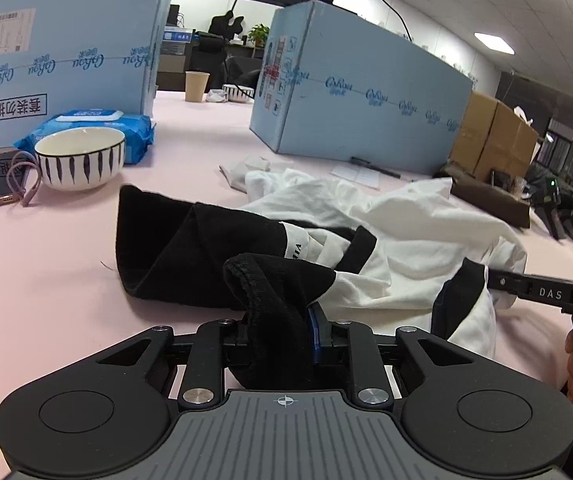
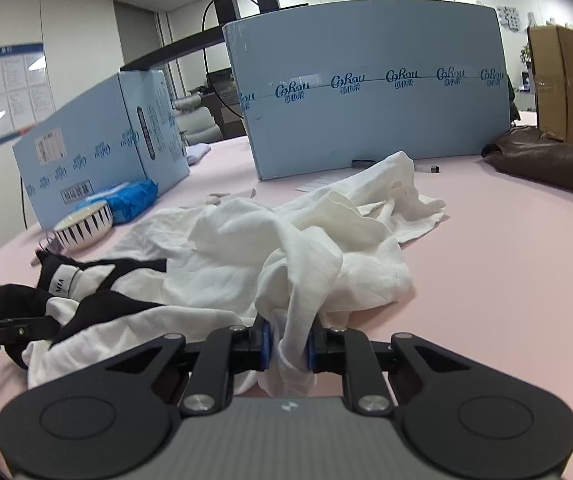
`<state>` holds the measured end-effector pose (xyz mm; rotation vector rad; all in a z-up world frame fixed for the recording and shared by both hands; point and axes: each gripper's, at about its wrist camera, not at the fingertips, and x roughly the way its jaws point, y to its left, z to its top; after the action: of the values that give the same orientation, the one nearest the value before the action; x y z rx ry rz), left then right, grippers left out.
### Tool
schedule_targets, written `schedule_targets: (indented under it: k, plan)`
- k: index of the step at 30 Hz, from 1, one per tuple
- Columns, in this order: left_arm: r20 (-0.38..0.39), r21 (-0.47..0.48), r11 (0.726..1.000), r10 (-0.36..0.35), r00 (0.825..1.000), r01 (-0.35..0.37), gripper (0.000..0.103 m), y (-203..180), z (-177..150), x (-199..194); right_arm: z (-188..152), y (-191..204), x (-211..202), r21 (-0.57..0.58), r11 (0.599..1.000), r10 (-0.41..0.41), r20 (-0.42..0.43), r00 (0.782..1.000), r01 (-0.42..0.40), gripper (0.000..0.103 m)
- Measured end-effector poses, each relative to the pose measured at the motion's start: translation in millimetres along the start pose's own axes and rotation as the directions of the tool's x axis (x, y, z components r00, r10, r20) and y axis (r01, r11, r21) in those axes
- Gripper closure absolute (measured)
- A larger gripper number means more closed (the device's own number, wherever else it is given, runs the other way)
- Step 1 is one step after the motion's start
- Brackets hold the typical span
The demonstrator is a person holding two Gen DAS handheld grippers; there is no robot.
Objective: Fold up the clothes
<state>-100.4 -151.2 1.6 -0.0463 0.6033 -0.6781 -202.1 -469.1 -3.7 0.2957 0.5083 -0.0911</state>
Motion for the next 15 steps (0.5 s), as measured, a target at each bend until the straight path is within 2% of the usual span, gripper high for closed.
schedule_targets:
  k: [5, 6, 8, 10, 13, 15]
  plan:
    - [0.042, -0.063, 0.998, -0.011, 0.999, 0.014, 0.081, 21, 22, -9, 23, -4, 9, 0.07, 0.992, 0.111, -0.051, 0.992, -0.108, 0.082]
    - [0.044, -0.076, 0.997, -0.014, 0.999, 0.017, 0.081, 25, 25, -10, 25, -5, 13, 0.084, 0.99, 0.121, -0.097, 0.988, -0.113, 0.078]
    - [0.043, -0.067, 0.998, -0.006, 0.999, 0.009, 0.081, 26, 24, -11, 19, -5, 13, 0.077, 0.992, 0.107, -0.143, 0.984, -0.097, 0.07]
    - [0.033, -0.055, 0.998, 0.008, 0.999, -0.006, 0.081, 27, 20, -9, 9, -2, 6, 0.047, 0.997, 0.074, -0.147, 0.986, -0.068, 0.057]
    - [0.023, -0.059, 0.998, 0.007, 1.0, -0.005, 0.081, 30, 18, -5, -3, -1, -7, 0.03, 0.999, 0.048, -0.134, 0.99, -0.045, 0.05]
    - [0.024, -0.059, 0.998, 0.002, 1.0, -0.001, 0.081, 33, 18, -6, -8, -1, -13, 0.042, 0.998, 0.055, -0.129, 0.99, -0.05, 0.05]
